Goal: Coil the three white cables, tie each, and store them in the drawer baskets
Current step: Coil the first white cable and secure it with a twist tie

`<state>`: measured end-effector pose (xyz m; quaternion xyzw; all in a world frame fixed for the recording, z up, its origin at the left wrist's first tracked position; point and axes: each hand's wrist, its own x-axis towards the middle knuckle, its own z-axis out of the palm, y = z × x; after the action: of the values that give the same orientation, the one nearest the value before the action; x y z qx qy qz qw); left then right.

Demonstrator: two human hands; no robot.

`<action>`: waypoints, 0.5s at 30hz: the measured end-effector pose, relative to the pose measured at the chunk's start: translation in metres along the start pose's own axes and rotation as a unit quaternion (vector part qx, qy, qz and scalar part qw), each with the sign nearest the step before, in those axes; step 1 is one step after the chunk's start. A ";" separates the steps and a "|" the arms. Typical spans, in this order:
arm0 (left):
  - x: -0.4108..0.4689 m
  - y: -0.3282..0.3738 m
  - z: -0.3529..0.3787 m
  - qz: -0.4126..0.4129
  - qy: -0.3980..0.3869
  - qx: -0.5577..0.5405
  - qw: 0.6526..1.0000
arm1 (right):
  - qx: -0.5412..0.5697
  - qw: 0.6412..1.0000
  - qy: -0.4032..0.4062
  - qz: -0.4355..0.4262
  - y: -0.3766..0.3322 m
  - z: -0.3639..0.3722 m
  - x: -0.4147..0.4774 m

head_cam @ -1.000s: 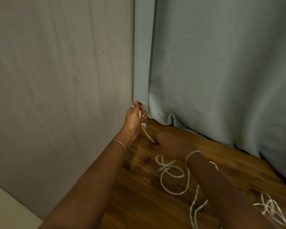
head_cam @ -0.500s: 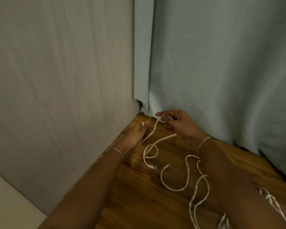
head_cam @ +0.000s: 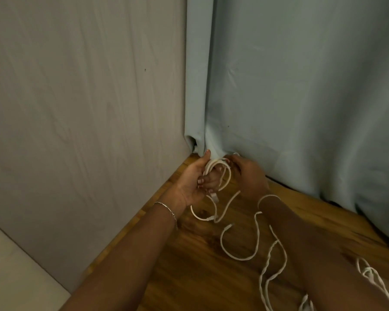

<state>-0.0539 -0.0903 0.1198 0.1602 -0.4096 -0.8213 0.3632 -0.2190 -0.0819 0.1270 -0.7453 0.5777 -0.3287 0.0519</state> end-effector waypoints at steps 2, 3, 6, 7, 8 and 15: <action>0.004 0.001 0.007 0.041 0.012 -0.044 0.998 | -0.006 1.000 -0.025 0.011 -0.003 0.007 -0.007; 0.007 0.001 0.010 0.062 0.024 -0.062 0.996 | -0.012 0.999 -0.040 0.019 -0.004 0.011 -0.010; 0.014 0.004 0.016 0.099 0.073 -0.089 0.988 | 0.008 0.996 -0.079 0.042 -0.006 0.023 -0.016; 0.015 0.004 0.016 0.104 0.098 -0.085 0.986 | 0.015 0.995 -0.088 0.052 -0.006 0.027 -0.017; 0.017 0.004 0.016 0.110 0.120 -0.080 0.983 | 0.014 0.993 -0.098 0.066 -0.005 0.030 -0.017; 0.026 0.008 0.014 0.153 0.202 -0.050 0.966 | 0.027 0.988 -0.143 0.058 -0.017 0.042 -0.031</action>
<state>-0.0759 -0.1049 0.1361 0.2398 -0.3060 -0.7260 0.5673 -0.1852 -0.0613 0.0890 -0.7484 0.5974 -0.2304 0.1730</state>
